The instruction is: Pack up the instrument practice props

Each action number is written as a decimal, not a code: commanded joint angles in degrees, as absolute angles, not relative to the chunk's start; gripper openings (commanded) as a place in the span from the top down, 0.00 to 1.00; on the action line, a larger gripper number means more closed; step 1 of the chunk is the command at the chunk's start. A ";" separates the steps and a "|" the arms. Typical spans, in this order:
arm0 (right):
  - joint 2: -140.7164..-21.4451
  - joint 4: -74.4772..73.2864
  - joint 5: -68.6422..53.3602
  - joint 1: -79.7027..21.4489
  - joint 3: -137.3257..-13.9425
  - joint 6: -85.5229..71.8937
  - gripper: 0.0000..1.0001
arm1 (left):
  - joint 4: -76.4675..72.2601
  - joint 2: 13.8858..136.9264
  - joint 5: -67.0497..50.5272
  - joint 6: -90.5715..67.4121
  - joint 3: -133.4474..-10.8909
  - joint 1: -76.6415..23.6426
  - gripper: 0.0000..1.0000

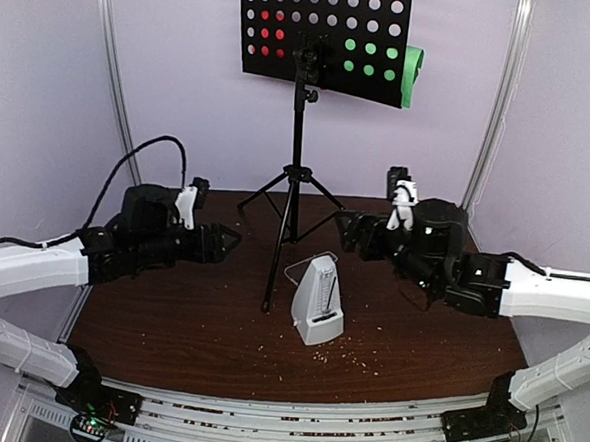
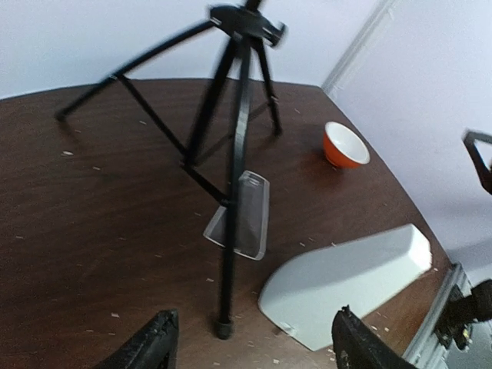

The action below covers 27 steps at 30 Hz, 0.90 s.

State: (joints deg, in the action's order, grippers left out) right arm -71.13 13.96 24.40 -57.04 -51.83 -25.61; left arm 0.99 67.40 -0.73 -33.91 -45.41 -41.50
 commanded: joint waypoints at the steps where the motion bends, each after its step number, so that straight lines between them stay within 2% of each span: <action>1: -68.34 11.37 15.97 -46.85 -42.25 -35.03 0.12 | -14.29 73.59 0.39 -39.88 -43.91 -48.75 0.30; 5: -68.99 12.85 11.01 -41.90 -34.43 -41.85 0.18 | -15.21 82.10 -0.16 -40.83 -47.75 -53.07 0.35; 10: -74.18 18.40 6.31 -41.57 -29.18 -43.68 0.27 | -15.29 87.74 1.63 -43.45 -49.24 -55.40 0.41; 17: -83.88 23.59 -1.81 -41.95 -30.80 -42.72 0.39 | -15.47 93.13 0.37 -44.47 -50.52 -55.77 0.48; 22: -87.48 24.45 -2.88 -43.11 -32.90 -39.95 0.41 | -15.47 95.16 0.41 -44.92 -50.62 -55.81 0.53; 27: -88.87 25.55 -2.12 -45.91 -33.99 -38.77 0.50 | -14.77 96.94 0.45 -44.56 -51.79 -55.81 0.55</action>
